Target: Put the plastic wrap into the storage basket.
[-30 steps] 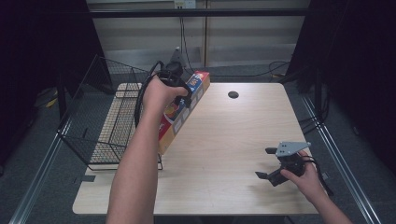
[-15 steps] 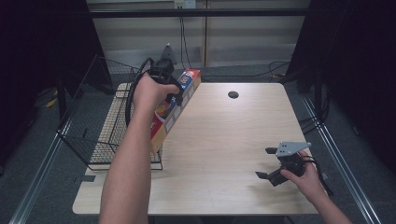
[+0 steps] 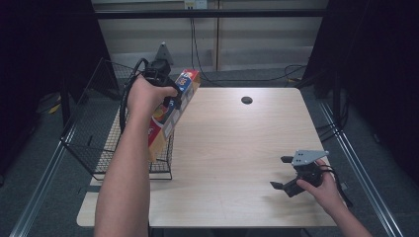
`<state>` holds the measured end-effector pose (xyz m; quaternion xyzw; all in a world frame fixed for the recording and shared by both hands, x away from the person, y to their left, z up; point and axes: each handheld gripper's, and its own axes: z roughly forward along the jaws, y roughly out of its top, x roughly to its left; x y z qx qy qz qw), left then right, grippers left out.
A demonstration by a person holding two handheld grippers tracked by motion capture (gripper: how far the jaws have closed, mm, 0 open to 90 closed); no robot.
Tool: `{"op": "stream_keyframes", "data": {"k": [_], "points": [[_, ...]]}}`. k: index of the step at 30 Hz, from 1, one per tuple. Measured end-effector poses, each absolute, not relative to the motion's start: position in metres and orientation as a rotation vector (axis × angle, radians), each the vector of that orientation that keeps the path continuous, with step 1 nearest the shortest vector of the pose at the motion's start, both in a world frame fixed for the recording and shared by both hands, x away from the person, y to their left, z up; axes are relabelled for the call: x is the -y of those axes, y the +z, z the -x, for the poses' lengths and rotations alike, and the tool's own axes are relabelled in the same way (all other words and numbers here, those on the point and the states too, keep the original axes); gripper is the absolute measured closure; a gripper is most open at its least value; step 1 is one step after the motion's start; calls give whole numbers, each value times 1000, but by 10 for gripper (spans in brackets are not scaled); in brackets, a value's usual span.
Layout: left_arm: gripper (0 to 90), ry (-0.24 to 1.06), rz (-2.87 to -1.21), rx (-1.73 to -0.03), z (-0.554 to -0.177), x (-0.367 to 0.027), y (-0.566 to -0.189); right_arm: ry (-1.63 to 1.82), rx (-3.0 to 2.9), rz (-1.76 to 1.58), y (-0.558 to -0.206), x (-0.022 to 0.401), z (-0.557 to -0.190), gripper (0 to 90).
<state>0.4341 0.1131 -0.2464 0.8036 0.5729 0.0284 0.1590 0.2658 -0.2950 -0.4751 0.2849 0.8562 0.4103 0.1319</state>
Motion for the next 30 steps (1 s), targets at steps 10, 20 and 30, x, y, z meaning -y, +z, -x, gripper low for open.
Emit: {"op": "stream_keyframes", "data": {"k": [10, 20, 30], "points": [[438, 101, -2272, -1670, -434, -127, -243, 1188, -2487, -828, -476, 294, -266, 2], [438, 106, -2251, -1702, -433, -141, -241, 1184, -2489, -827, -476, 294, -266, 3], [438, 121, -2222, -1729, -431, -154, -236, 1181, -2494, -825, -476, 293, -266, 2]]}}
